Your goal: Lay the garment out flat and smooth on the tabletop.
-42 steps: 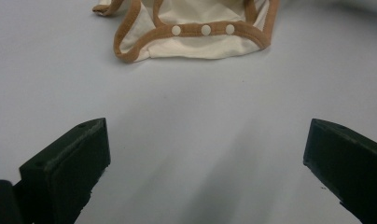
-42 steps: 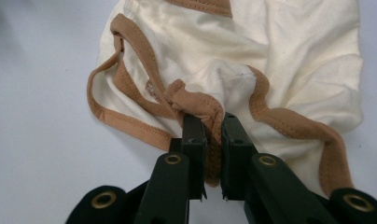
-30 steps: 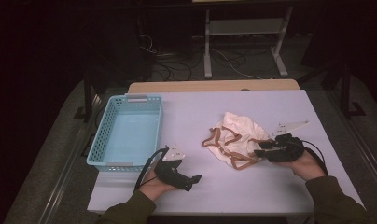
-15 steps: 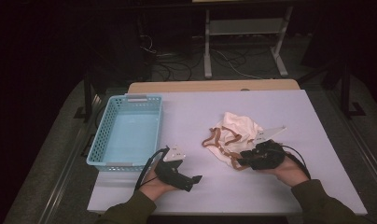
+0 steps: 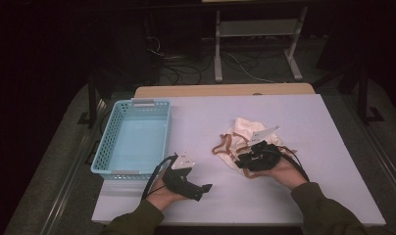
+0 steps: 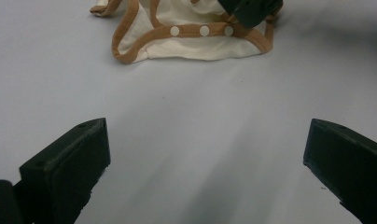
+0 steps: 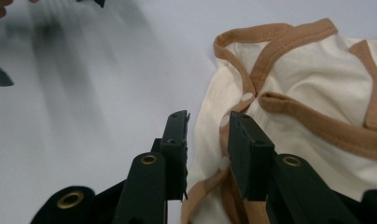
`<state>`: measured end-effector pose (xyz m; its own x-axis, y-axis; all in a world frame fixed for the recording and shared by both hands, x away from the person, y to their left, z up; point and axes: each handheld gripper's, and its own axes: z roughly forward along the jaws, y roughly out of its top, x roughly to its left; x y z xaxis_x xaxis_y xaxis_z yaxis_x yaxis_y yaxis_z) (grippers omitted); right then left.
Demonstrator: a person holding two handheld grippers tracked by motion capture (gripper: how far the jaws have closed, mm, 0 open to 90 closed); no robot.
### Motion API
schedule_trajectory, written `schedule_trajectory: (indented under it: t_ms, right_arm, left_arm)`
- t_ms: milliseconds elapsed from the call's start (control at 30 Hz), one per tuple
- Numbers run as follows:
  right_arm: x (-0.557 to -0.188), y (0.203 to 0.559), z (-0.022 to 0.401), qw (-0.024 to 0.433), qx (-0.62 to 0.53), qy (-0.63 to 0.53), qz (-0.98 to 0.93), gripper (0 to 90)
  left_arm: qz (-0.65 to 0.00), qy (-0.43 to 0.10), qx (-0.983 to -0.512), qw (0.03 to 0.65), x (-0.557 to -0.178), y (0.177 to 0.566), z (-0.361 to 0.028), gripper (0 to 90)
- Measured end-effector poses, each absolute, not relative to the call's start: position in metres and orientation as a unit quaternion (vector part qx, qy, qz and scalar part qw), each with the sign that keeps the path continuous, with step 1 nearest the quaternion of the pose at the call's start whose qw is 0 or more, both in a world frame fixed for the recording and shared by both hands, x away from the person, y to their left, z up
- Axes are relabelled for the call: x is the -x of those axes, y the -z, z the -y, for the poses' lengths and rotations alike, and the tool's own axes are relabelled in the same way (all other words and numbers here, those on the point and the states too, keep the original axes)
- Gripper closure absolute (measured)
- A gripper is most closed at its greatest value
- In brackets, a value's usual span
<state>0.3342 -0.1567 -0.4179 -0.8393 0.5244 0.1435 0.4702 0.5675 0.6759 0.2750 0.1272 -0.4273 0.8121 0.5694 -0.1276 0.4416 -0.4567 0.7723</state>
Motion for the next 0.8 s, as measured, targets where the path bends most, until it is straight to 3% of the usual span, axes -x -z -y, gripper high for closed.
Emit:
schedule_trajectory:
  t_ms: [433,633,800]
  right_arm:
    - [-0.351,0.436,0.139,0.054,-0.287,-0.331,-0.897,69.9]
    - [-0.353,0.44,0.142,0.055,-0.289,-0.324,-0.899,78.8]
    - [-0.353,0.44,0.142,0.054,-0.286,-0.327,-0.899,80.2]
  left_arm:
    - [-0.297,-0.074,-0.851,0.428,-0.275,0.427,-0.128,0.0]
    - [-0.296,-0.074,-0.851,0.428,-0.275,0.428,-0.127,0.0]
    - [-0.297,-0.074,-0.851,0.428,-0.275,0.428,-0.127,0.0]
